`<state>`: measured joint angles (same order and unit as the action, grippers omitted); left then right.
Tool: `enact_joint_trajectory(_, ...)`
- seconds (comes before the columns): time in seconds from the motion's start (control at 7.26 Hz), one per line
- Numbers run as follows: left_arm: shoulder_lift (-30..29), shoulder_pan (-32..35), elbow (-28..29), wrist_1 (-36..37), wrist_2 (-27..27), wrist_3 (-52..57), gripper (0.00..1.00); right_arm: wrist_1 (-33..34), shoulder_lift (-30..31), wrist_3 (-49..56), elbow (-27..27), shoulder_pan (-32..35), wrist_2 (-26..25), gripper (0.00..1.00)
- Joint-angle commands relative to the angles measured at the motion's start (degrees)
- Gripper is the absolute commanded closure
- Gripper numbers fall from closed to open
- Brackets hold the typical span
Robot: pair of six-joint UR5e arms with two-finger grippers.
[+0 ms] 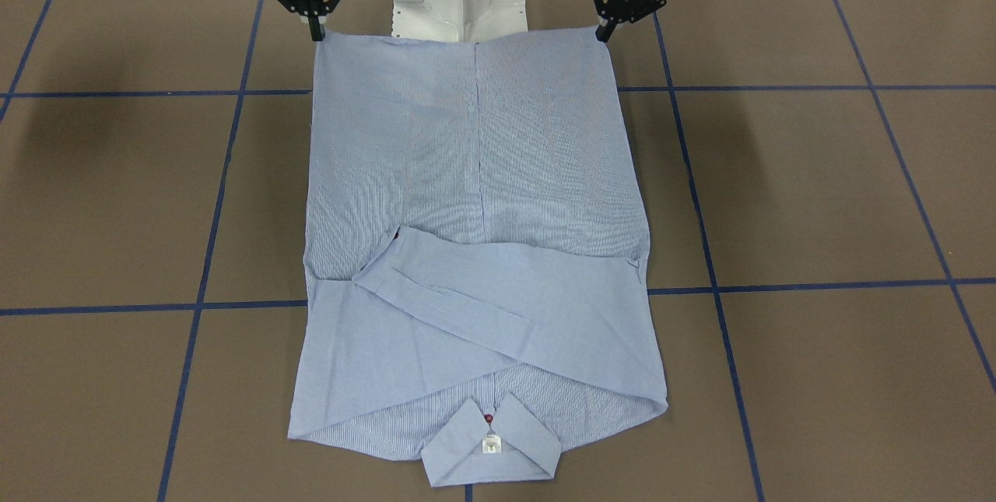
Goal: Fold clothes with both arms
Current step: 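Lift the hem with both grippers and fold it toward the collar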
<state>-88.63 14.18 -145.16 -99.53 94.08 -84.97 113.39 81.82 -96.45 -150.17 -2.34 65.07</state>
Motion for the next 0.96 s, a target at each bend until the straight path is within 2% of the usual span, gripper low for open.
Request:
enact_joint_trajectory(0.0, -6.7, 8.6, -4.9, 12.7, 7.1, 7.3, 1.00, 7.1, -5.9, 0.8, -3.7, 3.1, 2.9, 1.00)
enact_joint_trajectory(0.14, -12.0, 11.8, -2.1, 18.2, 7.1, 10.6, 1.00, 9.3, -10.1, 0.8, -1.5, 4.2, 3.3, 1.00)
enact_joint_trajectory(0.28, -18.3, 15.1, 4.5, 20.9, 7.0, 12.3, 1.00, 9.3, -13.2, 1.3, 2.1, 7.0, 3.4, 1.00)
enact_joint_trajectory(0.41, -21.6, 17.5, 10.2, 21.0, 6.6, 12.7, 1.00, 9.0, -15.9, 4.5, 5.2, 10.0, 3.3, 1.00)
enact_joint_trajectory(0.55, -22.9, 20.0, 12.6, 21.0, 6.4, 14.0, 1.00, 8.7, -18.0, 8.9, 6.7, 14.0, 3.5, 1.00)
enact_joint_trajectory(0.83, -23.6, 24.8, 14.8, 21.0, 6.5, 17.9, 1.00, 7.9, -20.1, 12.0, 8.4, 21.6, 7.7, 1.00)
